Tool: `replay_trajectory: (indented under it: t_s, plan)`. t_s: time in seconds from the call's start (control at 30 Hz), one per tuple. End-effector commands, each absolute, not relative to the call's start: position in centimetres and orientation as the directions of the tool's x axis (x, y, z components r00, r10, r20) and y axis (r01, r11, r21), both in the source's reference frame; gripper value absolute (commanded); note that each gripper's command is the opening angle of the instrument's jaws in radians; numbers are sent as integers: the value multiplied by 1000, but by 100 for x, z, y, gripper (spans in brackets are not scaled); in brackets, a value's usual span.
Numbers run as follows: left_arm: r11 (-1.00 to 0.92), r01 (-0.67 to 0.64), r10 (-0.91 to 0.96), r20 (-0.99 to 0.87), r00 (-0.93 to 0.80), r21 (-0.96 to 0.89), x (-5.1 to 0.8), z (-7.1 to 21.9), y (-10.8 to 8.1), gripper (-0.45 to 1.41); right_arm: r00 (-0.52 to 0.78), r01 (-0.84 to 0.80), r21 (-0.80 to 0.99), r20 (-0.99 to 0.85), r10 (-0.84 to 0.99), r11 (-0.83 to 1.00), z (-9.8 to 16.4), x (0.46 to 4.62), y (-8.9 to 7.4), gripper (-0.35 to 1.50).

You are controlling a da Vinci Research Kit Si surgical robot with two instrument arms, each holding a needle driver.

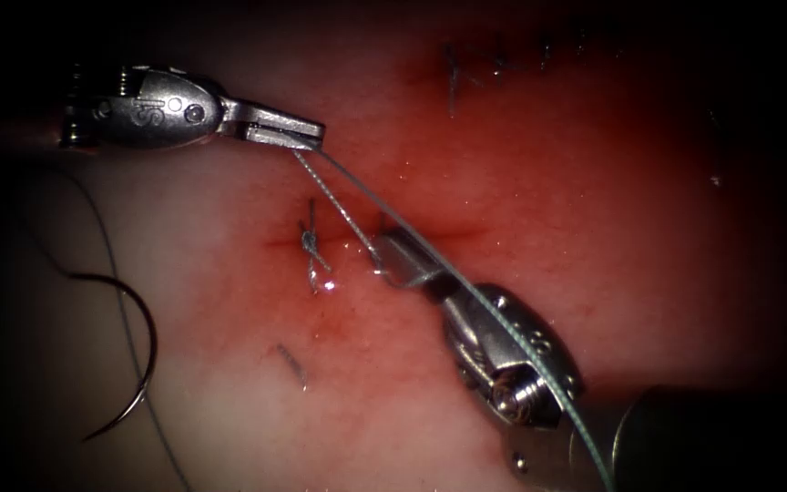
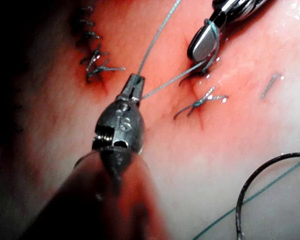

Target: Wound Closure

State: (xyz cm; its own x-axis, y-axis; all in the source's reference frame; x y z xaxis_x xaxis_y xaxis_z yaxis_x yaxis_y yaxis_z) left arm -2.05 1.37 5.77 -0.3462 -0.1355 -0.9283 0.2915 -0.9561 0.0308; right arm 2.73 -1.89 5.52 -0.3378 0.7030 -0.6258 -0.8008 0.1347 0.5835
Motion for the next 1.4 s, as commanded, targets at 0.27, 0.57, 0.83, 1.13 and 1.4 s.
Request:
replay_trajectory:
  t_s: [0.27, 0.57, 0.83, 1.13, 1.4]
  plan:
    - [-990, 129, -102, -894, -436, 50, -221, 601, 203, -45, -299, -781, 601, -601, 741, 172, 567, 281, -208, -35]
    - [-991, 19, -124, -873, -471, 131, -239, 615, 247, -45, -313, -752, 646, -528, 789, 133, 563, 279, -212, -35]
    - [-981, -8, -164, -844, -510, 195, -251, 625, 276, -45, -324, -707, 702, -431, 842, 87, 559, 281, -222, -35]
    - [-967, -20, -201, -812, -548, 254, -262, 639, 298, -45, -275, -698, 711, -376, 885, 85, 565, 292, -251, -35]
    - [-952, -31, -232, -783, -577, 306, -270, 644, 312, -45, -296, -692, 717, -381, 876, 78, 562, 296, -247, -35]
